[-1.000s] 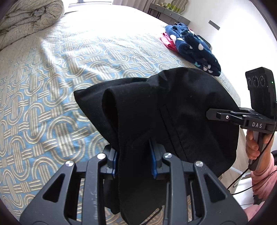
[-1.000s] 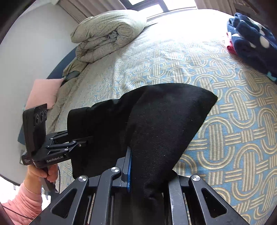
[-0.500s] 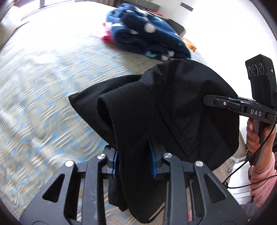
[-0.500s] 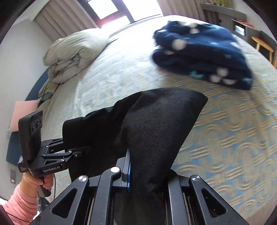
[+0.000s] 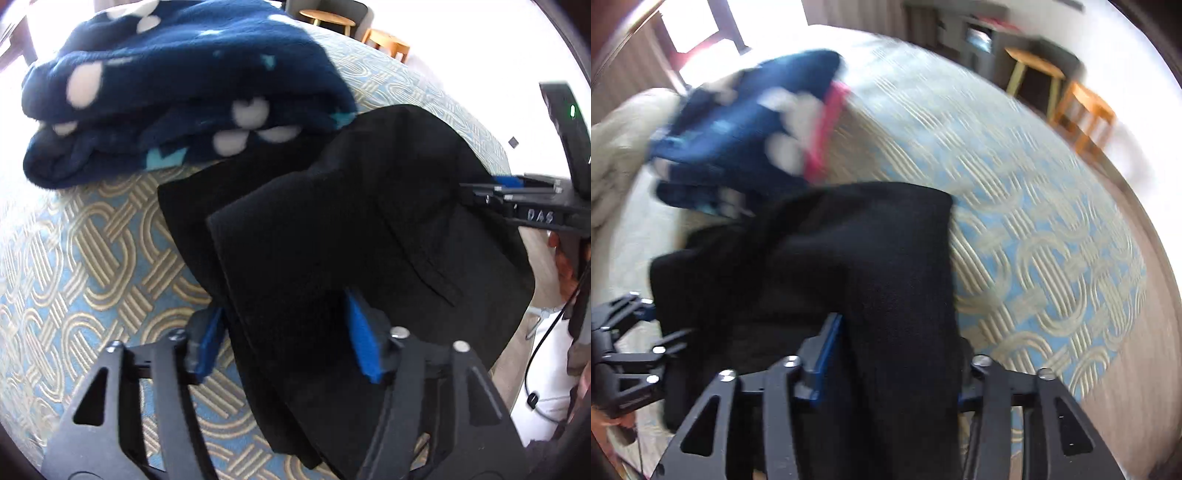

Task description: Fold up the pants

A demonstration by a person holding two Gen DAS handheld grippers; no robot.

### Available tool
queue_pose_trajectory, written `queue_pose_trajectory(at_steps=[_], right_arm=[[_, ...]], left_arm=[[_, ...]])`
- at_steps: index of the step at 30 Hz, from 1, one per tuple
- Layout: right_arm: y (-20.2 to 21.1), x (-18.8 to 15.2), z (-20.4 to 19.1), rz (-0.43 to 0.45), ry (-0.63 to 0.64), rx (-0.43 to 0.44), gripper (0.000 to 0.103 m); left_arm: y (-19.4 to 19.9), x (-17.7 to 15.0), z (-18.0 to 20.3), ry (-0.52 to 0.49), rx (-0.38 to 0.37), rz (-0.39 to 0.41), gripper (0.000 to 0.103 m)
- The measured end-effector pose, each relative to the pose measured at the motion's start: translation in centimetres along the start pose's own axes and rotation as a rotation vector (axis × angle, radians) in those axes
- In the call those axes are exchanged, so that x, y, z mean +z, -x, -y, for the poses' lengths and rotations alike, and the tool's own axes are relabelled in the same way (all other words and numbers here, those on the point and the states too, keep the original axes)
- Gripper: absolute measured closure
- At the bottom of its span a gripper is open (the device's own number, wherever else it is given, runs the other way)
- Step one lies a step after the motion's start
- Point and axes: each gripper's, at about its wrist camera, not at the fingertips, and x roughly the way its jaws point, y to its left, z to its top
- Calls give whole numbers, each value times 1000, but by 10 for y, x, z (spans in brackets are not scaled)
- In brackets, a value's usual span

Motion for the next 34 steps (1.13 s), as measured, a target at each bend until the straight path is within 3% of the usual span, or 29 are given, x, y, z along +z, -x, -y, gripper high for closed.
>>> queue_pose_trajectory(at_steps=[2, 7, 9, 13, 17, 21, 27, 34], right_arm=[[-9, -9, 11, 38, -21, -54, 27], [15, -33, 21, 177, -66, -157, 24], [40, -45, 14, 260, -58, -242, 24], [99, -90, -21, 395, -62, -271, 23], [129, -124, -57, 423, -126, -229, 23], [141, -150, -81, 417, -173, -164, 23], [162, -182, -97, 417, -187, -177, 23], [187, -200, -116, 440, -176, -170, 23]], left_arm=[[1, -5, -9, 11, 4, 9, 20], [22, -18, -24, 92, -33, 19, 20], [43, -25, -18, 76, 2, 54, 21], [99, -50, 10, 3, 59, 173, 21], [142, -80, 29, -15, 77, 252, 21], [165, -98, 30, -19, 43, 255, 20], [172, -116, 29, -8, 60, 273, 19], [210, -134, 33, -39, 93, 354, 19]])
